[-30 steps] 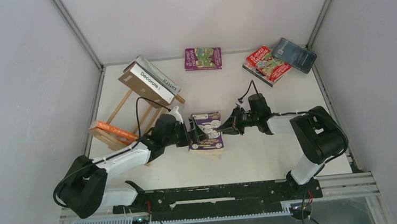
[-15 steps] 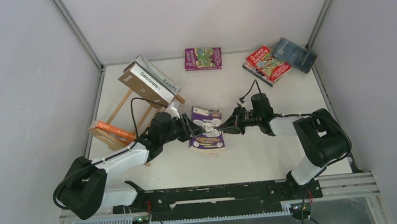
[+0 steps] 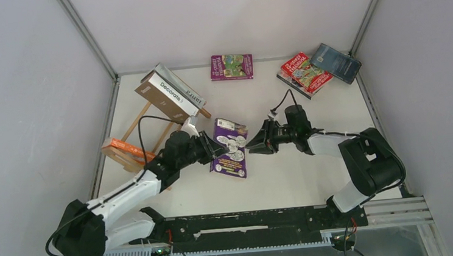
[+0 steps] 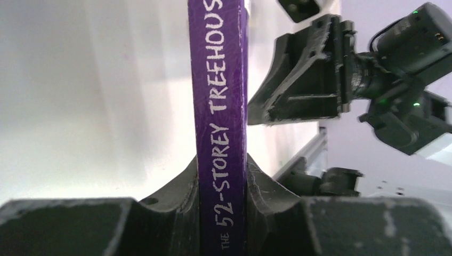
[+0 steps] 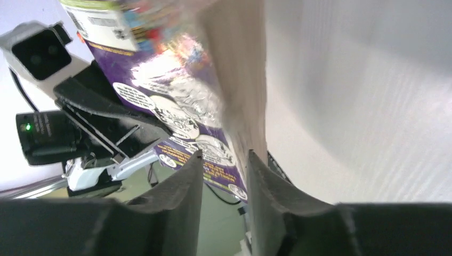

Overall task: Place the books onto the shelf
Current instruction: Pick up the book from the center of the board, then place the book on the shelf.

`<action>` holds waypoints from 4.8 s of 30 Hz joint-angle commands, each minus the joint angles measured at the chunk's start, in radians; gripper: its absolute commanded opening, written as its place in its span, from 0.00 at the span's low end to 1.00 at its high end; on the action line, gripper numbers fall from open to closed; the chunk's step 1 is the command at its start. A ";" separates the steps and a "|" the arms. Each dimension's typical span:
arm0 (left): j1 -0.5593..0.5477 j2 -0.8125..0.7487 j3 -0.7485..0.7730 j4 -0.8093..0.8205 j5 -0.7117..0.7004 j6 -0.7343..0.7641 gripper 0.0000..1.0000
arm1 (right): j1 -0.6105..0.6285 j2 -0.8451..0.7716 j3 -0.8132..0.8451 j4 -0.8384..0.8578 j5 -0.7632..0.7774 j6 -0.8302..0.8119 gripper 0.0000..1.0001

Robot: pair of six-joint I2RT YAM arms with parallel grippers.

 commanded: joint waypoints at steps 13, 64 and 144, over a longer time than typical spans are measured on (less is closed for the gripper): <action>-0.353 -0.286 0.373 -0.559 -0.912 -0.019 0.00 | -0.026 -0.180 0.081 -0.263 0.286 -0.209 0.60; -0.144 0.114 0.591 -1.549 -1.632 -0.880 0.00 | 0.091 0.126 0.577 -0.293 0.450 -0.245 0.58; -0.016 0.238 0.491 -1.500 -1.613 -0.930 0.59 | 0.108 0.295 0.687 -0.247 0.397 -0.226 0.58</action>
